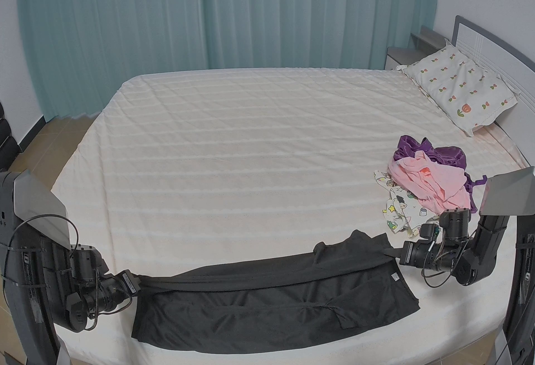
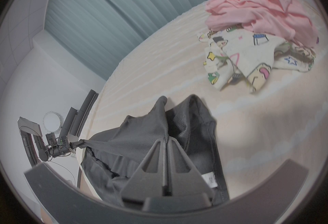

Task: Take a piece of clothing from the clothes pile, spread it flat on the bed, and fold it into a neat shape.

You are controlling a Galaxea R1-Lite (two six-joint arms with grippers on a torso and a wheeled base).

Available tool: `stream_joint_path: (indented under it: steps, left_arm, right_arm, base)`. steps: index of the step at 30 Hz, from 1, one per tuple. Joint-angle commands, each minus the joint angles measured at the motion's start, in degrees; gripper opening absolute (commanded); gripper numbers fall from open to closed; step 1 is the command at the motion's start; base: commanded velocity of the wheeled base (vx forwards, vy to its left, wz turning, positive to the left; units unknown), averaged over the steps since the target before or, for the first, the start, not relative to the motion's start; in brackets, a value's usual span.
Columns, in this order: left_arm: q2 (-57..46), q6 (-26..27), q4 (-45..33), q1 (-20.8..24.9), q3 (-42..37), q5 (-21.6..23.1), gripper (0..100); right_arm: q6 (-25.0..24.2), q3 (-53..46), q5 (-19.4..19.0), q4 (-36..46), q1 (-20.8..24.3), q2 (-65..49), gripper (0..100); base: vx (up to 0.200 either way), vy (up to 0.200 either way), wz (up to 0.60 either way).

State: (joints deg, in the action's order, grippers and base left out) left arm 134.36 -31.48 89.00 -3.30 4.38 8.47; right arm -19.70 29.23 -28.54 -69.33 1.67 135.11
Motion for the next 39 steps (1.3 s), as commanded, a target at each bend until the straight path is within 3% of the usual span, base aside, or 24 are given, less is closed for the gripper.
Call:
stream_joint_path:
  steps: [1, 8, 9, 19, 21, 24, 27, 31, 35, 39]
  left_arm:
    - [3.1, 0.1, 1.0, 1.0, -1.5, 0.1, 0]
    - [6.3, 3.3, 1.0, 3.4, -2.9, -0.4, 0]
    - [6.3, 3.4, 1.0, 3.6, -3.0, -0.5, 100]
    - [5.8, 1.9, 1.0, 3.3, -3.3, -0.3, 100]
    - [4.9, -0.1, 1.0, 3.0, -3.1, -0.2, 100]
    - [-0.9, -9.6, 1.0, 0.9, -1.2, 1.5, 100]
    - [-5.3, -16.0, 1.0, -1.4, 0.1, 5.0, 100]
    - [-7.3, -19.3, 1.0, -4.3, 0.4, 7.3, 100]
    - [-7.0, -21.1, 1.0, -5.9, 0.4, 8.5, 100]
    - [-7.0, -21.2, 1.0, -6.2, -0.1, 10.0, 100]
  right_arm:
    - [0.5, -1.4, -0.1, 0.4, 0.2, 0.9, 0]
    - [0.7, -1.5, -0.1, 2.6, 0.4, 0.9, 0]
    - [0.7, -1.4, 0.0, 3.6, 0.4, 0.8, 100]
    - [-0.7, -1.3, 3.0, 3.4, -0.4, -1.4, 100]
    - [-2.5, -1.3, 3.1, 3.4, -0.2, -3.3, 100]
    - [-8.8, -1.0, 4.0, 3.5, 3.7, -5.6, 100]
    - [-12.2, 1.9, 8.7, 3.6, 8.1, -3.7, 100]
    - [-12.9, 8.6, 15.4, 5.7, 11.9, 1.4, 100]
    - [-12.8, 12.5, 18.6, 9.9, 12.8, 3.9, 100]
    - [-11.9, 12.9, 18.9, 10.5, 12.5, 4.2, 100]
  base:
    - [0.000, 0.000, 0.00]
    - [0.000, 0.000, 0.00]
    - [0.000, 0.000, 0.00]
    - [0.000, 0.000, 0.00]
    - [0.000, 0.000, 0.00]
    - [0.000, 0.000, 0.00]
    - [0.000, 0.000, 0.00]
    - [0.000, 0.000, 0.00]
    - [0.000, 0.000, 0.00]
    - [0.000, 0.000, 0.00]
